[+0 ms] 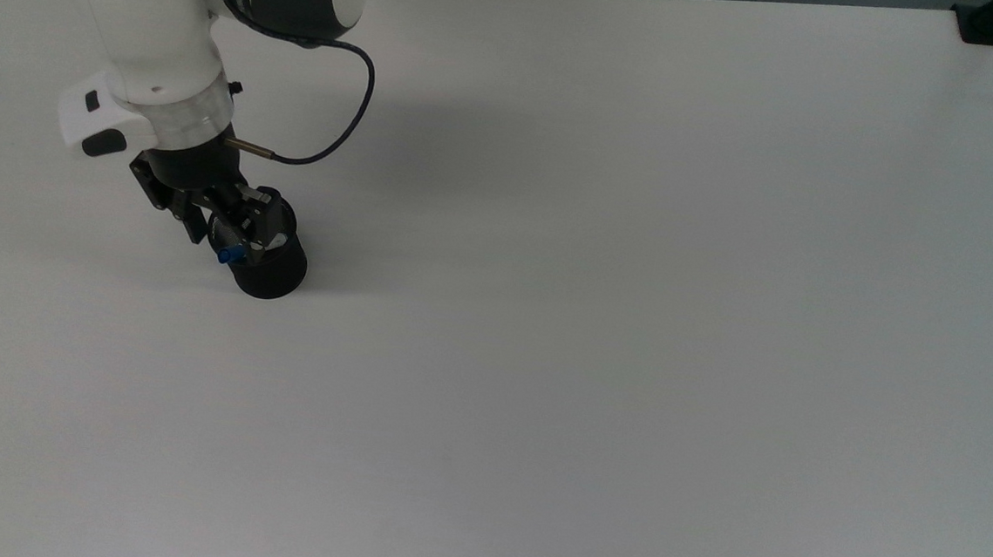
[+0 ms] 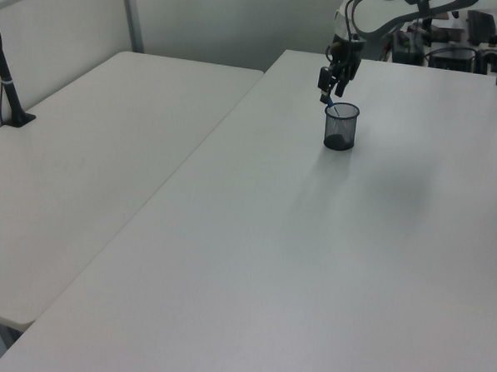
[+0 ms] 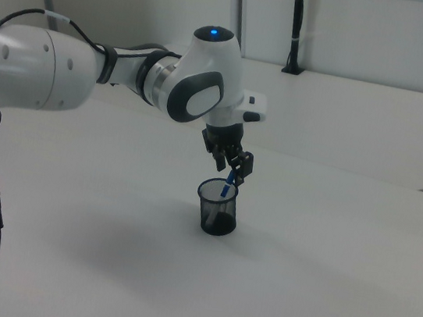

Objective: Remove the marker
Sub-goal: 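Close the gripper on the blue-capped marker inside the cup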

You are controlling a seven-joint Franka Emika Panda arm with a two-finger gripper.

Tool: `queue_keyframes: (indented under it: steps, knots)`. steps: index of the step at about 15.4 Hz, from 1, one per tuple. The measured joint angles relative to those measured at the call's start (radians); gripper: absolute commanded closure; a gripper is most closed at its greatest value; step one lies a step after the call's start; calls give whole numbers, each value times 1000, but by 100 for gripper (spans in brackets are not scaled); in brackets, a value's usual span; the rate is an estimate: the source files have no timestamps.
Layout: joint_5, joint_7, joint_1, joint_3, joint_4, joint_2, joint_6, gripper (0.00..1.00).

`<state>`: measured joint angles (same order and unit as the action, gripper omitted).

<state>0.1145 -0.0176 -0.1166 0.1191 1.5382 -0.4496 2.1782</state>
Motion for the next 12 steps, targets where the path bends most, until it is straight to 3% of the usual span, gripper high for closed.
queue_keyframes:
  steps: [2,5,12]
  knots:
    - [0,-1,4,0,-4,-9,1,62]
    - [0,-1,4,0,-6,-11,1,72]
    - [0,0,2,0,-8,-11,1,85]
